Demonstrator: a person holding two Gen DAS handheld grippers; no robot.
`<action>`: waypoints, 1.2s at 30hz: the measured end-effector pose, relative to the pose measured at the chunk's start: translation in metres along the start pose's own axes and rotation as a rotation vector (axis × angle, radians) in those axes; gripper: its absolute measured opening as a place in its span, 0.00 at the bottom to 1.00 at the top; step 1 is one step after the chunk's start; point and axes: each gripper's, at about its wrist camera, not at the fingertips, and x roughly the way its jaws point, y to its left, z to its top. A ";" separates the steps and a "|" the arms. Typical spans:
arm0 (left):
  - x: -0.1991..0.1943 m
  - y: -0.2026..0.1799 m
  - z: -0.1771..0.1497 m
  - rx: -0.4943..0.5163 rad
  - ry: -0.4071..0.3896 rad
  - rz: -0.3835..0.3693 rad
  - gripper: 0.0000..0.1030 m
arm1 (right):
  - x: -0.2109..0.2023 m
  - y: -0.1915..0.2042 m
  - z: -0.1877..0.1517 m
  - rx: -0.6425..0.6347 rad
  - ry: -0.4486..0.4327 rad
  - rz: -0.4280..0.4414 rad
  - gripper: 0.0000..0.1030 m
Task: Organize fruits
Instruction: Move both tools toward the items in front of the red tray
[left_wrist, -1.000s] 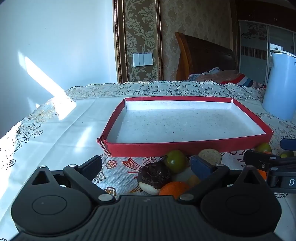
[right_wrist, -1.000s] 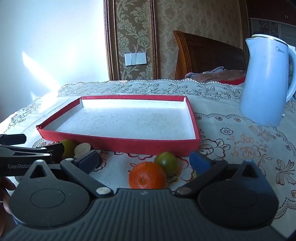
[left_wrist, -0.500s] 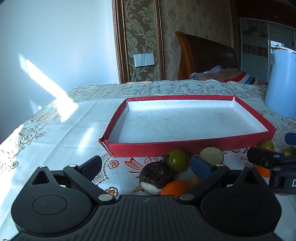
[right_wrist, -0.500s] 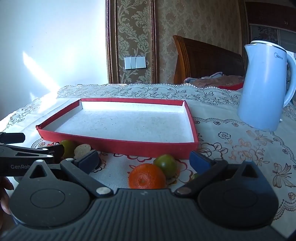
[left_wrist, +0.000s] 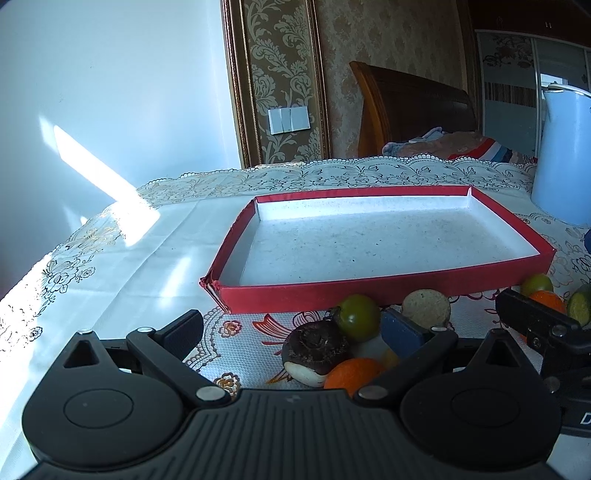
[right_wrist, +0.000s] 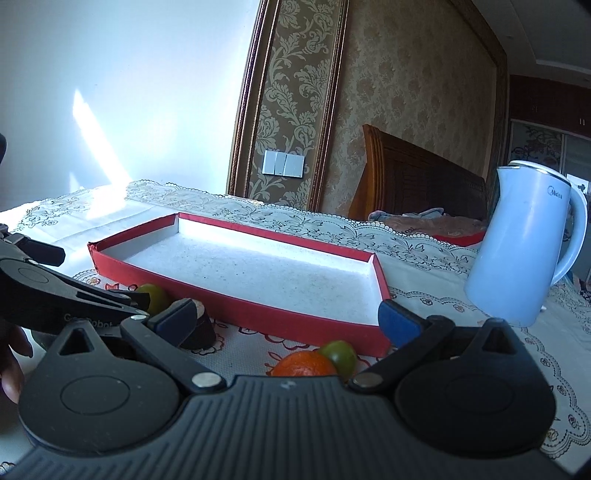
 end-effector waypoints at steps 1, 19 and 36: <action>-0.001 0.000 0.000 0.002 -0.003 0.002 1.00 | 0.003 -0.001 0.000 0.010 0.028 0.007 1.00; -0.001 0.002 0.000 -0.011 -0.005 0.021 1.00 | -0.005 0.002 -0.004 -0.001 -0.005 0.036 1.00; -0.007 0.035 -0.004 -0.143 0.027 -0.003 1.00 | -0.005 -0.019 -0.001 0.099 -0.001 0.018 1.00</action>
